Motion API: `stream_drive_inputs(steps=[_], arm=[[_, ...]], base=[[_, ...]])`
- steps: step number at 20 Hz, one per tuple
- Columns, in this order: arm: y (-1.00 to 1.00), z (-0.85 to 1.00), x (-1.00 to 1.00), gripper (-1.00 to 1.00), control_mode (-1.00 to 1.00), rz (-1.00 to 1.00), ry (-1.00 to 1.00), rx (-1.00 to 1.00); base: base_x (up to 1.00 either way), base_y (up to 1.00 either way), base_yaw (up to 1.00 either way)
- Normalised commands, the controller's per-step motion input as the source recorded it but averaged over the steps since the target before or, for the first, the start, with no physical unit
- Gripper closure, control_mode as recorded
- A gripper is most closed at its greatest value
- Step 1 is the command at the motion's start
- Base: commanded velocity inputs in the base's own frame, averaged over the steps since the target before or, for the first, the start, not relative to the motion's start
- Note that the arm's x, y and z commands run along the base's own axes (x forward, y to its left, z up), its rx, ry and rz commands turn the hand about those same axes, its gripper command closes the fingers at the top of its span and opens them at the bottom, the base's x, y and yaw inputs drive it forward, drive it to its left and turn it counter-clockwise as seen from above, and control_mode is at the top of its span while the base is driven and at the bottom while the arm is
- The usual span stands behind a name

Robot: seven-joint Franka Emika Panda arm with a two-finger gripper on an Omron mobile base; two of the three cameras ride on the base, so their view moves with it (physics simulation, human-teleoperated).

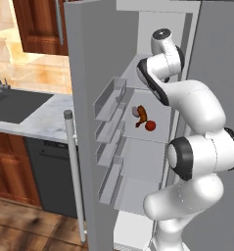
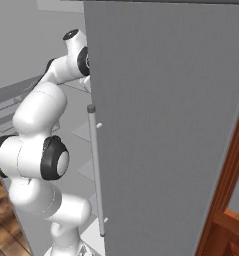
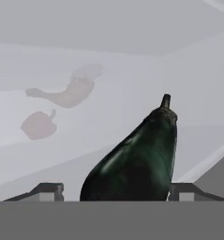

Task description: Take the eggplant and chicken drumstick from the highest rack and move them to the second highest rack where the eggplant and bell pepper are located, to maximize freezer space. Close the freezer door after rearranging.

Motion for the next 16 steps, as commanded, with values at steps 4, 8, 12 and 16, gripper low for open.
stream_drive_inputs(steps=[4,8,12,16], arm=[[-0.21,-0.5,0.04,1.0,-1.0,0.06,0.01,0.03],[-0.11,-0.4,0.0,1.0,-1.0,0.11,-0.07,0.0],[0.11,-0.21,-0.38,1.0,-1.0,0.14,-0.17,0.0],[0.42,-0.22,-0.52,1.0,-1.0,0.06,-0.06,0.0]], base=[[0.0,0.0,0.0],[0.0,0.0,0.0],[0.0,0.0,0.0],[0.0,0.0,0.0]])
